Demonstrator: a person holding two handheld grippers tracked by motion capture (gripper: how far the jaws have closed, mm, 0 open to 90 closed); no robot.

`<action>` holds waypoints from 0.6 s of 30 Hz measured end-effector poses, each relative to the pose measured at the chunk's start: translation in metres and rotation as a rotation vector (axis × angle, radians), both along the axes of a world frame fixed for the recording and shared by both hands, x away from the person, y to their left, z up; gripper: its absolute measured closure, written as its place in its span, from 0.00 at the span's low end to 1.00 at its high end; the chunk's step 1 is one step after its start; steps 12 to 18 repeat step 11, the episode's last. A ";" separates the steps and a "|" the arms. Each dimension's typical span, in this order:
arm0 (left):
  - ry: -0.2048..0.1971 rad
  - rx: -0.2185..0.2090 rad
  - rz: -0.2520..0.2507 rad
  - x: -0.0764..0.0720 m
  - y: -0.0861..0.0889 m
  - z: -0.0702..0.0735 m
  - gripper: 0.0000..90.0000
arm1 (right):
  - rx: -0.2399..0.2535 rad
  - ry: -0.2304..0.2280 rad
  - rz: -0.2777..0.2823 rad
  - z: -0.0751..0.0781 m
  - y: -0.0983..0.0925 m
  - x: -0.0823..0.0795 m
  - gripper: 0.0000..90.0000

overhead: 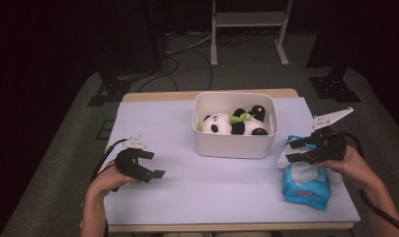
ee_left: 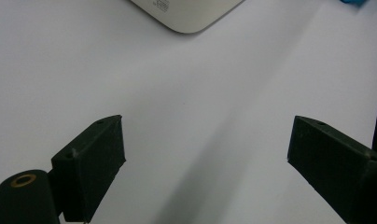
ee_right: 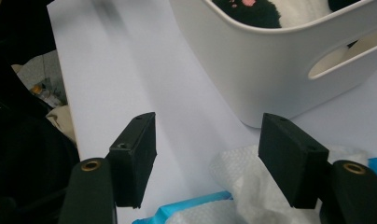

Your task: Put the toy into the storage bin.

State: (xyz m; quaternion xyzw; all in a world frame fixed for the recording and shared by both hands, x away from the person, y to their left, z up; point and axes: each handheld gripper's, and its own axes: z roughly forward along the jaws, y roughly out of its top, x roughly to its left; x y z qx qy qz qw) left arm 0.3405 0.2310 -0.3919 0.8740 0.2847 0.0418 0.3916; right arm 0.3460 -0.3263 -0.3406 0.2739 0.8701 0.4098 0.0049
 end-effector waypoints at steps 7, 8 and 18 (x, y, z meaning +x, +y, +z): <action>0.005 -0.002 -0.001 0.000 -0.001 -0.001 0.11 | 0.001 0.006 0.002 -0.006 0.001 -0.006 0.39; 0.005 0.007 -0.002 0.000 -0.001 -0.001 0.11 | -0.001 0.008 0.004 -0.008 0.001 -0.007 0.39; 0.002 0.003 -0.003 0.000 -0.001 0.000 0.11 | 0.000 0.010 0.006 -0.009 0.001 -0.008 0.39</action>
